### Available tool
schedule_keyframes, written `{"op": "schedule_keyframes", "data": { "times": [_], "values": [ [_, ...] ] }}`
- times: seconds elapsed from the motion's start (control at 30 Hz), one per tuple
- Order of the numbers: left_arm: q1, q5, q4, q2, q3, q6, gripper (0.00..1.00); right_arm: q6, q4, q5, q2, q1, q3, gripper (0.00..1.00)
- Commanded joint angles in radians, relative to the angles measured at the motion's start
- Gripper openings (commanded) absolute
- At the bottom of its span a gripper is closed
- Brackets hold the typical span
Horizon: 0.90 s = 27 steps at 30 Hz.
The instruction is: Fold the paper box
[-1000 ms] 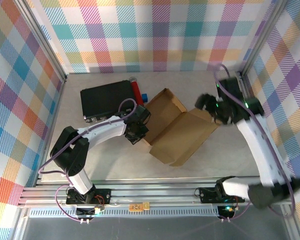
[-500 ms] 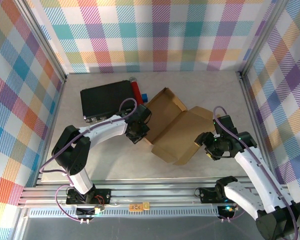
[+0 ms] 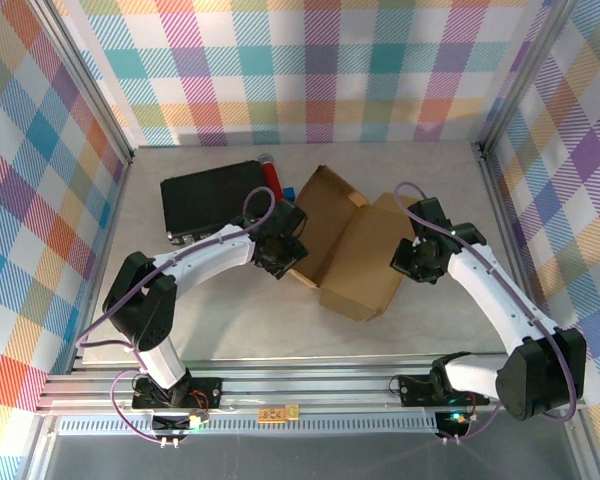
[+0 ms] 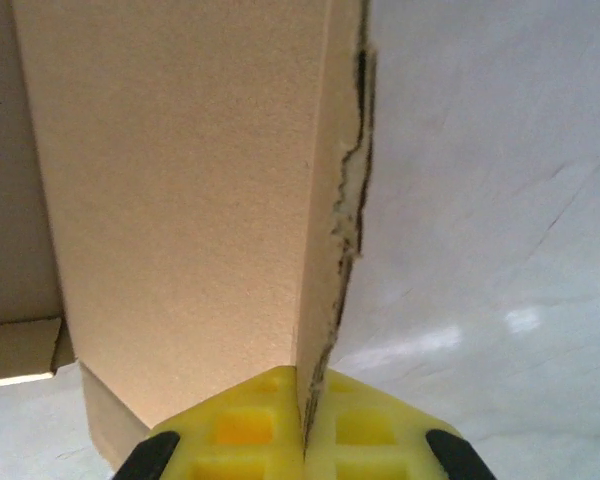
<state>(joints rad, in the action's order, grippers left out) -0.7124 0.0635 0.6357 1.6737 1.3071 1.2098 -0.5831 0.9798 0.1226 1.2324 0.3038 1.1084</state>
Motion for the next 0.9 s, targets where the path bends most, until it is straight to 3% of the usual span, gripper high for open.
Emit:
{"op": "schedule_keyframes", "data": {
  "times": [0.0,0.17,0.27,0.43,0.57,0.73,0.8,0.87],
  "values": [
    [-0.01,0.028,0.082,-0.108,0.097,-0.029,0.58,0.251,0.087,0.173,0.036,0.001,0.158,0.0],
    [0.013,-0.033,0.258,-0.133,0.306,-0.216,0.57,0.476,0.168,0.274,0.139,0.003,0.358,0.0],
    [0.057,-0.066,0.275,-0.16,0.363,-0.322,0.55,0.596,0.189,0.307,0.16,0.008,0.432,0.0],
    [0.123,-0.175,0.293,-0.194,0.436,-0.504,0.53,0.906,0.101,0.424,0.139,0.102,0.414,0.0],
    [0.145,-0.179,0.174,-0.231,0.404,-0.718,0.43,1.166,-0.033,0.46,0.111,0.163,0.352,0.0],
    [0.191,-0.066,0.061,-0.25,0.32,-0.892,0.38,1.455,-0.238,0.419,0.107,0.186,0.331,0.0],
    [0.225,0.034,0.004,-0.26,0.271,-0.966,0.43,1.531,-0.282,0.369,0.131,0.187,0.343,0.0],
    [0.257,0.157,-0.06,-0.275,0.212,-1.051,0.55,1.562,-0.302,0.336,0.163,0.188,0.369,0.0]
  ]
}}
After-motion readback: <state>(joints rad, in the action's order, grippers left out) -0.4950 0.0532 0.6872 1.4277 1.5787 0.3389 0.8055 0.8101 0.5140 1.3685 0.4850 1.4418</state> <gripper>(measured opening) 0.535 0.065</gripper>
